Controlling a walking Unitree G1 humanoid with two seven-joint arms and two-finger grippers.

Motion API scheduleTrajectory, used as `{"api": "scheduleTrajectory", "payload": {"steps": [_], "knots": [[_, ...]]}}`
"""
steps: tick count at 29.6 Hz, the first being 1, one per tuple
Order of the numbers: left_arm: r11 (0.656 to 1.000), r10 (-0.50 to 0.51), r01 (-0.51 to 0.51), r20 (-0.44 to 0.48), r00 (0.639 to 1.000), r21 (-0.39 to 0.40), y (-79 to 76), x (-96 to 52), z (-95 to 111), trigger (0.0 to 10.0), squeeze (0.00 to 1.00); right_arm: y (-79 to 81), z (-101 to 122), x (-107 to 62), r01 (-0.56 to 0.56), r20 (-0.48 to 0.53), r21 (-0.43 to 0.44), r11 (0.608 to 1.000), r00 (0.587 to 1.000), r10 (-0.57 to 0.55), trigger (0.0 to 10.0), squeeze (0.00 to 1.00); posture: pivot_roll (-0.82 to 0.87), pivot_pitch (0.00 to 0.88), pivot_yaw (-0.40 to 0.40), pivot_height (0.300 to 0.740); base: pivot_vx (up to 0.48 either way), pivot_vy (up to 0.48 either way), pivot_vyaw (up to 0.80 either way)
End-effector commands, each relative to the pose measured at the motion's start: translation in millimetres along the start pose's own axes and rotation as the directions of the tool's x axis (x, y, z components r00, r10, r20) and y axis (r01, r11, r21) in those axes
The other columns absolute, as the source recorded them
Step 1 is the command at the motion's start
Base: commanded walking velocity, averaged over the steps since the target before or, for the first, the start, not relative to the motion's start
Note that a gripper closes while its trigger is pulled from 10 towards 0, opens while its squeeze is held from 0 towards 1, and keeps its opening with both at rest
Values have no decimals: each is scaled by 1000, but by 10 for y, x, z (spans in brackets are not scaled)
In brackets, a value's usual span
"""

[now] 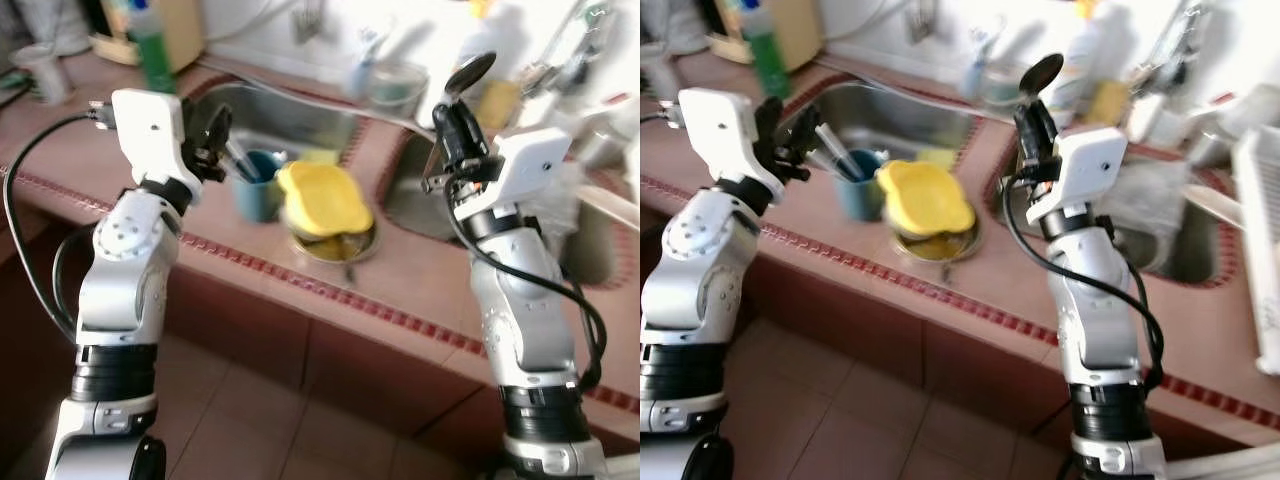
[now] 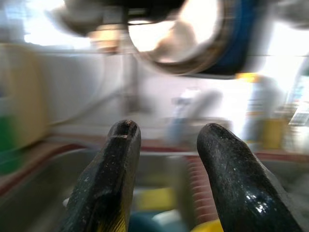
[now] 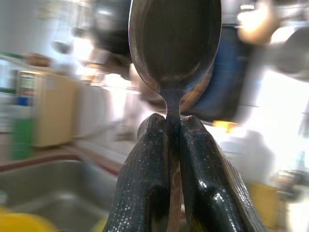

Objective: Kitchen organization

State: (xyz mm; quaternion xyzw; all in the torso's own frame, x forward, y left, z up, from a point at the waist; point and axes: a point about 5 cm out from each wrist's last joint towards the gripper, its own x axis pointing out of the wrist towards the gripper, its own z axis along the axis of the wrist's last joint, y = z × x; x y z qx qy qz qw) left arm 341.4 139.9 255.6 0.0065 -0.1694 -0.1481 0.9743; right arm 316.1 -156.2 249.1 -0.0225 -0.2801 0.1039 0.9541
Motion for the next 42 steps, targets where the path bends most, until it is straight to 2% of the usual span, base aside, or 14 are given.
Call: {"api": "scheduleTrajectory", "payload": {"steps": [1, 23, 37, 42], "knots": [[1000, 25, -26, 23, 999, 18, 110, -10, 75, 10000, 0, 86, 93, 60, -29, 44, 16, 999, 999, 28, 10000, 0, -60, 69, -25, 740, 304, 0, 0], [999, 33, -34, 35, 999, 23, 130, 0, 102, 10000, 0, 68, 108, 72, -38, 44, 8, 999, 998, 37, 10000, 0, -65, 77, -30, 740, 302, 0, 0], [998, 8, -11, 63, 998, 54, 96, 6, 149, 10000, 0, 61, 81, 84, -56, 17, 19, 998, 998, 56, 10000, 0, -71, 94, -25, 740, 0, 0, 0], [994, -66, 60, 71, 995, 95, -8, 11, 200, 10000, 0, 5, 35, 92, -54, -18, 18, 998, 998, 54, 10000, 0, -70, 99, -20, 740, 0, 0, 0]]}}
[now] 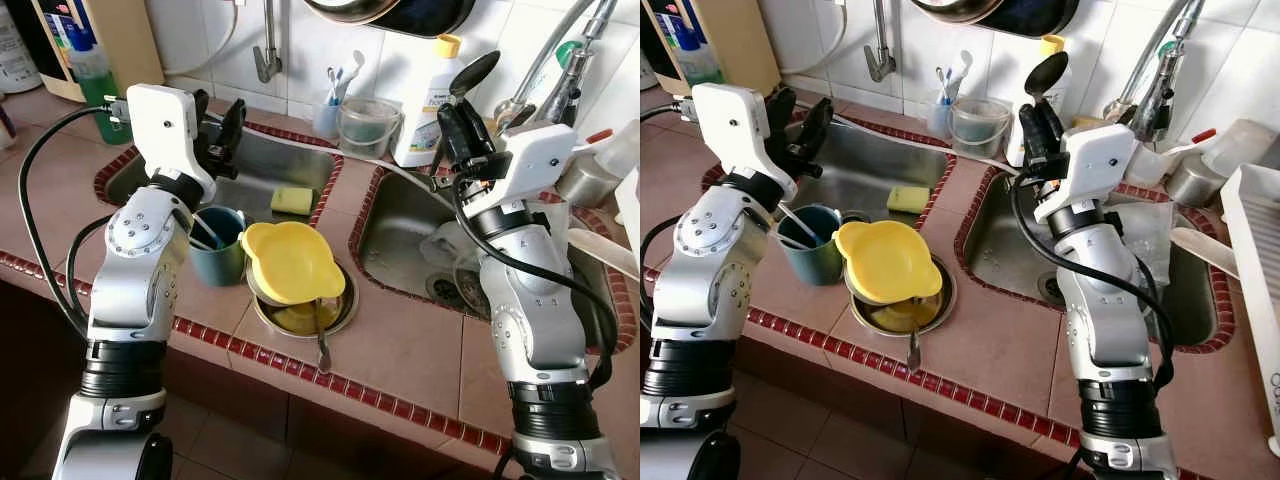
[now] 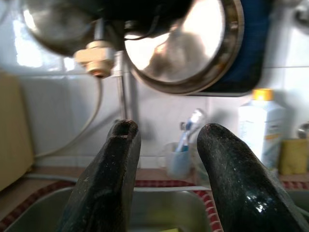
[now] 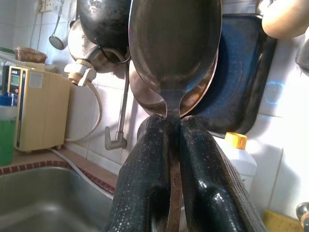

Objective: Kitchen organization

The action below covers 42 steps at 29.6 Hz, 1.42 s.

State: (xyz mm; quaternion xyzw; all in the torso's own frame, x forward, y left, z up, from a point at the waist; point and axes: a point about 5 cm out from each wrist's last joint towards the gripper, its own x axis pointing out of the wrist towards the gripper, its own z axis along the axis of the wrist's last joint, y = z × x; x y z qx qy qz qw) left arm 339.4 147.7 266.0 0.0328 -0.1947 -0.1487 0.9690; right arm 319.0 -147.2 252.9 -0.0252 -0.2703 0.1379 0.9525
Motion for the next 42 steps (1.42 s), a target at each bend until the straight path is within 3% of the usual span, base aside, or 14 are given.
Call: {"api": "scheduleTrajectory", "payload": {"steps": [1, 12, 42], "knots": [[998, -52, 51, 31, 998, 34, -78, 22, 97, 10000, 0, -75, 21, 23, 13, -1, 2, 1000, 1000, -13, 10000, 0, -70, 99, -20, 740, 0, 0, 0], [998, -55, 55, 7, 998, 19, -61, 45, 70, 10000, 0, -64, 8, 14, 0, -13, 1, 1000, 1000, 0, 10000, 0, -72, 103, -11, 740, 0, 0, 0], [993, -117, 117, -9, 993, 27, -133, 99, 62, 10000, 0, -26, 31, -58, 33, 22, 46, 998, 999, -34, 10000, 0, -81, 85, 25, 740, 0, 324, 0]]}}
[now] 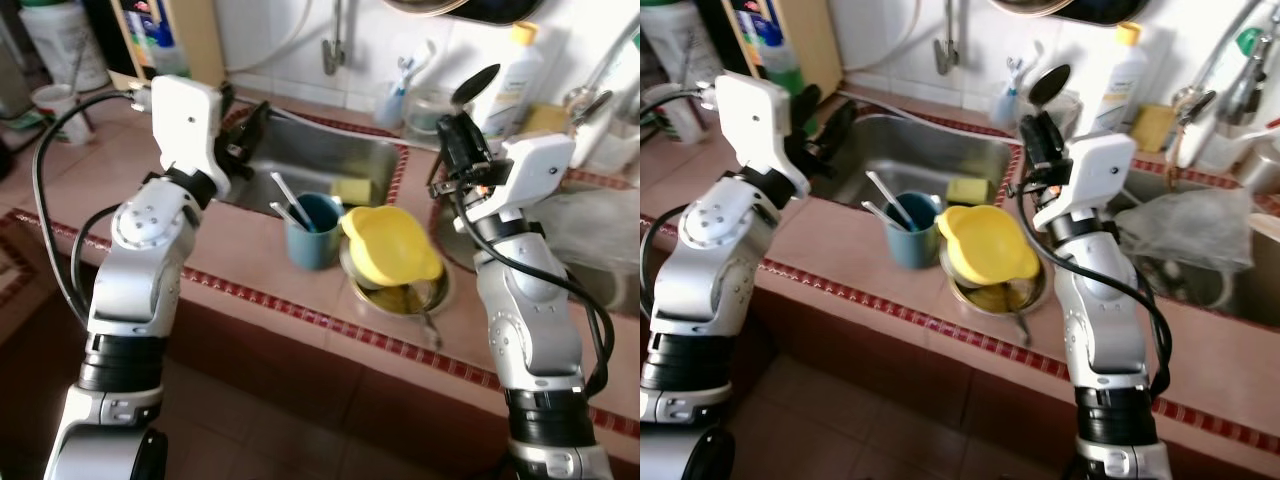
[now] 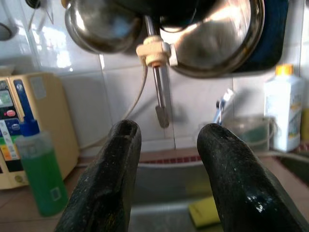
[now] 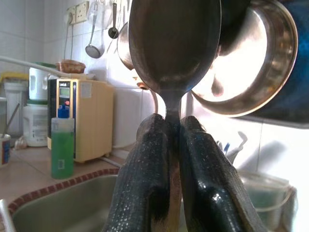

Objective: Kitchen organization

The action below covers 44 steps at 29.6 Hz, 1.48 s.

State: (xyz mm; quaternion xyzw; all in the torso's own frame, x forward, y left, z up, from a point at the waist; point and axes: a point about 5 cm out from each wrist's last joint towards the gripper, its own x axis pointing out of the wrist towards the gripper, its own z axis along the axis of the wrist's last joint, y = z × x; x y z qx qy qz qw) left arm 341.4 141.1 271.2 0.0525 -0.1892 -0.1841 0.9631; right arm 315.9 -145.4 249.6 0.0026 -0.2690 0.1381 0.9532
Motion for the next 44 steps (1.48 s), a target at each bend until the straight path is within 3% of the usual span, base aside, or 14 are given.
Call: {"api": "scheduleTrajectory", "payload": {"steps": [1, 44], "knots": [[999, -41, 41, 4, 999, 5, -80, 50, 23, 10000, 0, -53, 47, -22, 19, 19, -8, 1000, 1000, -19, 10000, 0, -82, 86, 27, 740, 0, 240, 0], [998, -63, 64, -14, 998, 15, -76, 70, 5, 10000, 0, -72, 111, -1, 19, 41, -7, 1000, 999, -19, 10000, 0, -82, 103, 29, 740, 0, 0, 0]]}}
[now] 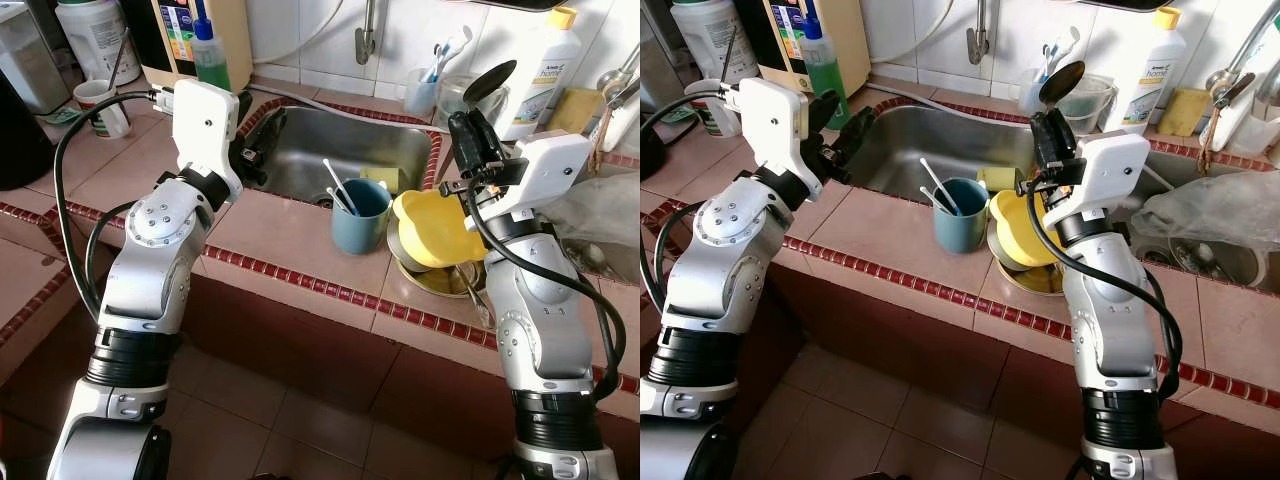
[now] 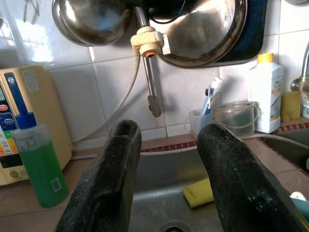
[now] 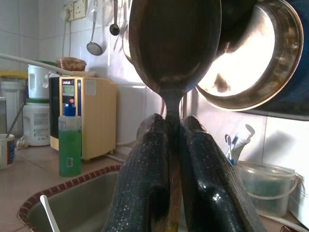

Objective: Kitchen organization

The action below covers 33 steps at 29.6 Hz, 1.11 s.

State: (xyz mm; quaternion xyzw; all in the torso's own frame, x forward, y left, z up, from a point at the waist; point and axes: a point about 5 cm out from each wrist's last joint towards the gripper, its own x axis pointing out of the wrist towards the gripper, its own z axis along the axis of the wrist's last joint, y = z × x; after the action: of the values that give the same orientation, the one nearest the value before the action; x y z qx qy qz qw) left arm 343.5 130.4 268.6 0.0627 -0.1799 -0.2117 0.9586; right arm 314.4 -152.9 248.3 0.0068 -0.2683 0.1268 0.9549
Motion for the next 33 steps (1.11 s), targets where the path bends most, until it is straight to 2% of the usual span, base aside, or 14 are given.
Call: {"api": "scheduleTrajectory", "payload": {"steps": [1, 30, 33], "knots": [[1000, -4, 4, 4, 1000, 9, 21, 19, 33, 10000, 0, -3, 110, 39, -5, 43, -9, 1000, 999, 6, 10000, 0, -82, 103, 28, 740, 0, 0, 0], [1000, -7, 7, 8, 1000, 4, 7, 26, 23, 10000, 0, 1, 107, 52, -11, 43, -9, 1000, 999, 12, 10000, 0, -83, 94, 23, 740, 269, 0, 0], [1000, -5, 5, 9, 1000, 2, 3, 27, 24, 10000, 0, 3, 108, 54, -13, 44, -8, 1000, 999, 13, 10000, 0, -83, 93, 23, 740, 0, 0, 0]]}}
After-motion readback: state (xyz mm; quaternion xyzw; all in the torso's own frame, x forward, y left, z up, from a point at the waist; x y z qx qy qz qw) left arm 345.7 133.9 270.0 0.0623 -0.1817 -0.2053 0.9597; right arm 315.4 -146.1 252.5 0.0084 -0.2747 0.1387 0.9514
